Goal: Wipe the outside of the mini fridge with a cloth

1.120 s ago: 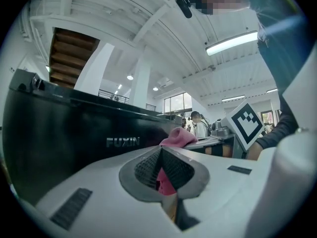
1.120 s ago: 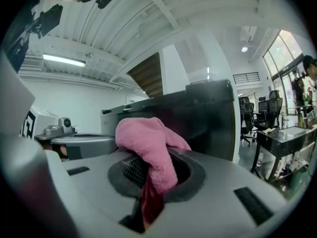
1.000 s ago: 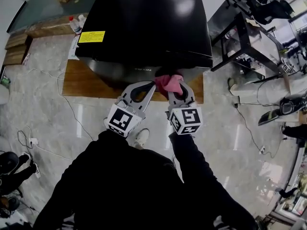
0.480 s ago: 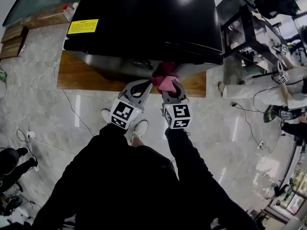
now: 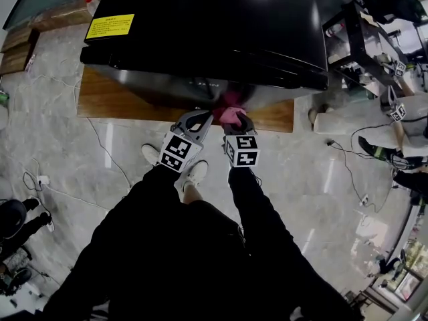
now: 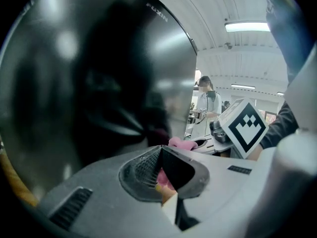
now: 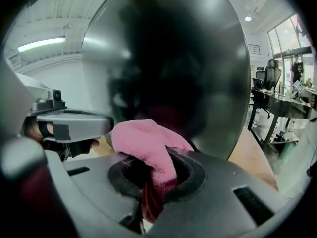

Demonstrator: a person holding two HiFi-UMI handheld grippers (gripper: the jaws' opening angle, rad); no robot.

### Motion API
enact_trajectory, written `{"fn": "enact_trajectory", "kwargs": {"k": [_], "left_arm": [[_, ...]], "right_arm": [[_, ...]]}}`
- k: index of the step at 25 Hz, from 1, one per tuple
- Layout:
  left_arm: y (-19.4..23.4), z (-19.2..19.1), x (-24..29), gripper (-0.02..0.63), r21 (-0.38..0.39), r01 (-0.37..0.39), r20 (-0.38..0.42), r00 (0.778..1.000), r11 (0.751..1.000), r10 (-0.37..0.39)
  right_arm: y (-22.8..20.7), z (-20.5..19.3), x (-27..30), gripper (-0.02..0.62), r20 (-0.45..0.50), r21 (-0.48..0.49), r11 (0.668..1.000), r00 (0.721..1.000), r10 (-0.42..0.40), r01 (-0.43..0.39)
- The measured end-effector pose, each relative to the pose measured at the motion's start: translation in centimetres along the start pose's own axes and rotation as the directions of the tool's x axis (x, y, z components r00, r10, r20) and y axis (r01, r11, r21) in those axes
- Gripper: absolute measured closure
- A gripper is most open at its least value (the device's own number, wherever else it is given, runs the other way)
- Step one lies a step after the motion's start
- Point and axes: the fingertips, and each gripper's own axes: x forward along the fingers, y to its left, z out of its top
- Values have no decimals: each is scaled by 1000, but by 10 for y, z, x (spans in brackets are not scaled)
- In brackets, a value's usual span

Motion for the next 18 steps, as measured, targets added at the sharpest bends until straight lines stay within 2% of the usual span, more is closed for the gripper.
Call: {"fn": "enact_trajectory", "kwargs": {"k": [5, 10, 14, 18], "left_arm": [[1, -17, -5, 600, -16, -8, -23, 1000, 1000, 7], [-1, -19, -12, 600, -18, -10, -24, 1000, 1000, 10], [-4, -2, -28, 600, -16, -5, -15, 1000, 1000, 5], [-14, 25, -53, 600, -10, 6, 15, 1000, 1000, -6]], "right_arm": [[-6, -34, 21, 540, -65, 80, 997, 998, -1, 6], [-12, -57, 32, 540, -126, 99, 995, 992, -3, 16], [-3, -51, 18, 540, -111, 75, 997, 994, 20, -12], [15, -23, -23, 540, -33, 48, 997, 998, 57, -56]]}}
